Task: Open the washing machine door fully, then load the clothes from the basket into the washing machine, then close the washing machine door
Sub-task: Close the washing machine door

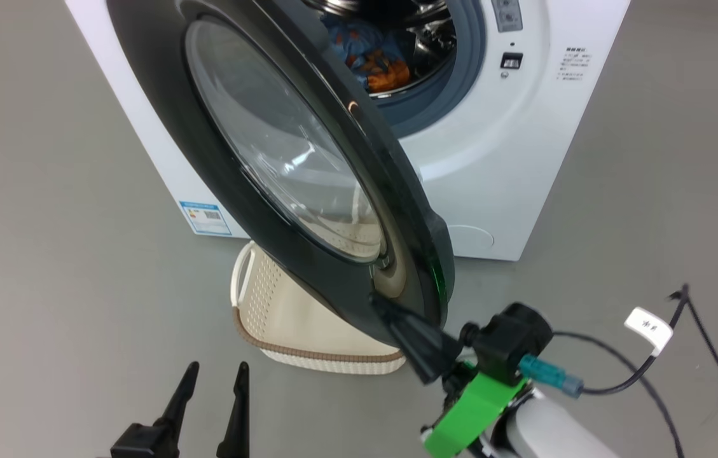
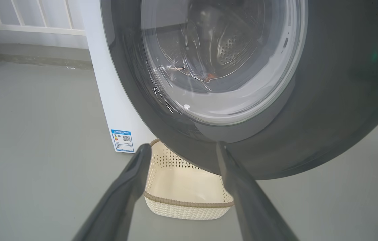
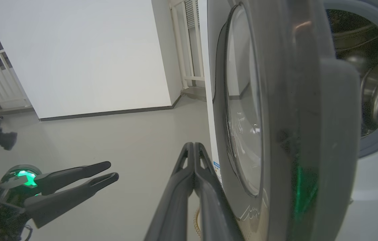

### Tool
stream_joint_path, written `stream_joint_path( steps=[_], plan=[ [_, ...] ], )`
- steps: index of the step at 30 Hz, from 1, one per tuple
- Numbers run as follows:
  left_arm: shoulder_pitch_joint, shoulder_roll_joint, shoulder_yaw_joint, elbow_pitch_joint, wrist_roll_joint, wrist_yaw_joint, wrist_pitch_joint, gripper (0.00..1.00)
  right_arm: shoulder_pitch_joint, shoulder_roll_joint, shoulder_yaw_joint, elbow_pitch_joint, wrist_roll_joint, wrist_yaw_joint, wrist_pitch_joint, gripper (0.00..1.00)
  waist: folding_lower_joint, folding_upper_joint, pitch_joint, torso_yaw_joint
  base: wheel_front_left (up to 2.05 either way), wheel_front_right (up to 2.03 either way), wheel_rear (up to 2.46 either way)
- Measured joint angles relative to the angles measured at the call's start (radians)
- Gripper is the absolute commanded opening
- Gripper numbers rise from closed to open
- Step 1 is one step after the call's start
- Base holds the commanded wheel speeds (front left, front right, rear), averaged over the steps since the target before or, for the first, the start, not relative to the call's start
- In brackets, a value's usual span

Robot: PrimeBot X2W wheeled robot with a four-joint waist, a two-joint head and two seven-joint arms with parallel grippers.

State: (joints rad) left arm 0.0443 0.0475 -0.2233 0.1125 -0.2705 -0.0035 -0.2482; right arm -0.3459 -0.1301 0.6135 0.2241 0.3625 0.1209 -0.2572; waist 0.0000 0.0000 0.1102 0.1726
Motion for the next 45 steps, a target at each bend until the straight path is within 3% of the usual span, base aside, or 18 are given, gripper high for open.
stream_joint_path(
  steps=[11,17,45],
  plan=[
    [-0.014,0.000,-0.005,-0.005,-0.010,0.009,0.000,1.00,-0.049,-0.005,-0.084,0.002,-0.002,0.005,0.000,0.00,0.0000,0.0000,0.062,-0.012,0.00,0.00,0.00],
    [-0.033,0.000,-0.068,-0.005,-0.021,0.010,0.000,1.00,-0.082,-0.010,-0.146,0.002,-0.002,0.008,0.000,0.00,0.0001,0.0000,0.095,-0.016,0.00,0.00,0.00],
    [-0.156,-0.001,-0.183,-0.133,-0.051,0.104,-0.007,1.00,-0.411,-0.107,-0.309,-0.045,0.000,0.008,0.000,0.00,0.0001,0.0000,0.375,-0.012,0.00,0.00,0.00]
  ],
)
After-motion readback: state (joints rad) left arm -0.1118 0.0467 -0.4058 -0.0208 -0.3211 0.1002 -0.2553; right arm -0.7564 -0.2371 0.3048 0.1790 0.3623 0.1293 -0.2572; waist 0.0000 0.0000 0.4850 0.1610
